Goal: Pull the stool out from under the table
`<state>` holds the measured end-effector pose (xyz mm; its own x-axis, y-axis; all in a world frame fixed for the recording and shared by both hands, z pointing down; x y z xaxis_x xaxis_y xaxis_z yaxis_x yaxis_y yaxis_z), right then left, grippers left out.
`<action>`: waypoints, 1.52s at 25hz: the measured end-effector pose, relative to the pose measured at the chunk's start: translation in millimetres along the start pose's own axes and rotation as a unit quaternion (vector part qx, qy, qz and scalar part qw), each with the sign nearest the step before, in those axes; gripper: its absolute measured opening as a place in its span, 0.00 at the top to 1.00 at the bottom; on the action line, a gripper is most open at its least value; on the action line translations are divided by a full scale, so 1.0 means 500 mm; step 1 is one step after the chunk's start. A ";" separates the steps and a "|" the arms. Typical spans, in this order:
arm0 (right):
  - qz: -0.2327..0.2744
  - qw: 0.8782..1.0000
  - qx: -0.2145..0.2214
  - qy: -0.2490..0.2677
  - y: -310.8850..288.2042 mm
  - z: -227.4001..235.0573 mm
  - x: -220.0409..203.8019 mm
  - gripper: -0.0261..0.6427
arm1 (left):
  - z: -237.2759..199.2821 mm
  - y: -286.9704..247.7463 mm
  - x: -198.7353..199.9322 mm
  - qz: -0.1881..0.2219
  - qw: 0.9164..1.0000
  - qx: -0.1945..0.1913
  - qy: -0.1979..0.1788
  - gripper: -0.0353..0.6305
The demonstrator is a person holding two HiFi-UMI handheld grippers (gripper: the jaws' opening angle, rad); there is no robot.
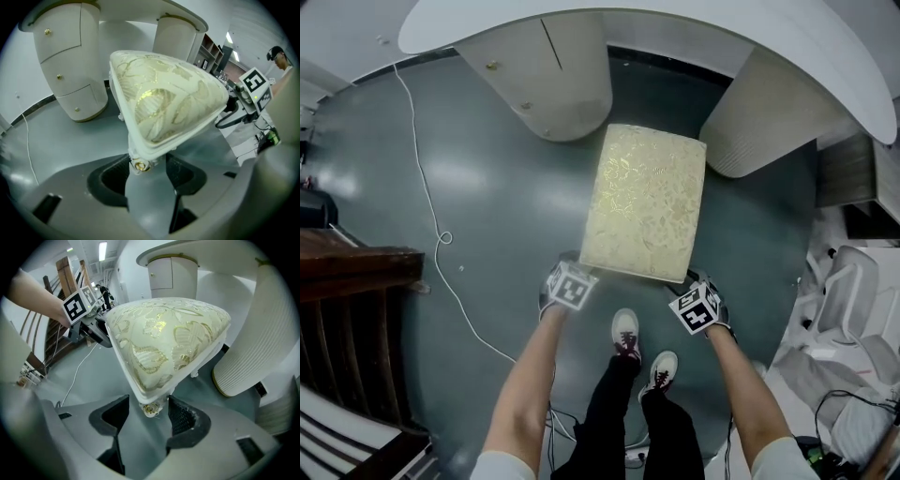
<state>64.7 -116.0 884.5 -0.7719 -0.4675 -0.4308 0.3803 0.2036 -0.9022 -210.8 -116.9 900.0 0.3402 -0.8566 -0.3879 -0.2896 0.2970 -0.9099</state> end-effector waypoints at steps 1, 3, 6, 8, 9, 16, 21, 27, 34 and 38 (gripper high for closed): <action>-0.005 1.000 -0.004 0.011 0.005 -0.002 0.003 0.58 | 0.002 0.001 -0.004 -0.005 1.000 0.004 0.006 0.60; -0.012 1.000 -0.009 0.016 0.024 -0.008 0.007 0.58 | 0.008 0.010 -0.023 -0.022 1.000 0.012 0.019 0.56; -0.011 1.000 -0.023 -0.007 0.084 -0.002 -0.006 0.58 | 0.019 0.055 -0.041 -0.020 0.999 0.022 0.035 0.56; -0.002 0.999 -0.039 -0.003 0.139 0.006 -0.012 0.58 | 0.027 0.102 -0.036 0.004 0.999 0.032 0.038 0.58; 0.004 0.999 -0.047 -0.001 0.169 0.008 -0.013 0.58 | 0.031 0.132 -0.030 0.016 0.998 0.040 0.037 0.60; 0.080 0.988 -0.130 0.034 0.444 0.020 0.056 0.88 | 0.072 0.403 0.066 0.140 0.986 0.095 0.004 0.88; 0.146 0.973 -0.165 0.069 0.664 0.014 0.156 0.94 | 0.125 0.647 0.146 0.216 0.968 0.123 -0.038 0.91; 0.242 0.943 -0.198 0.115 0.948 -0.005 0.280 0.94 | 0.218 0.940 0.241 0.311 0.935 0.149 -0.085 0.92; 0.334 0.915 -0.191 0.118 1.213 -0.086 0.366 0.94 | 0.327 1.201 0.270 0.399 0.895 0.183 -0.082 0.92; 0.358 0.904 -0.194 0.131 1.311 -0.144 0.377 0.94 | 0.398 1.289 0.259 0.427 0.881 0.180 -0.090 0.92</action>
<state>131.7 -9.1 210.5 -0.5111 0.1126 -0.8521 0.6626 0.6831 -0.3072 -175.4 47.4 233.8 0.2819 -0.1836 -0.9417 -0.2172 0.9438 -0.2490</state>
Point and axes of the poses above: the fingertips, and each gripper's own axes: y backward along the fingers, z to its right, x out of its top, the point moved 9 cm from there along y, backward along the fingers, and after that the axes turned 4 degrees about y, right-handed, at the moved point
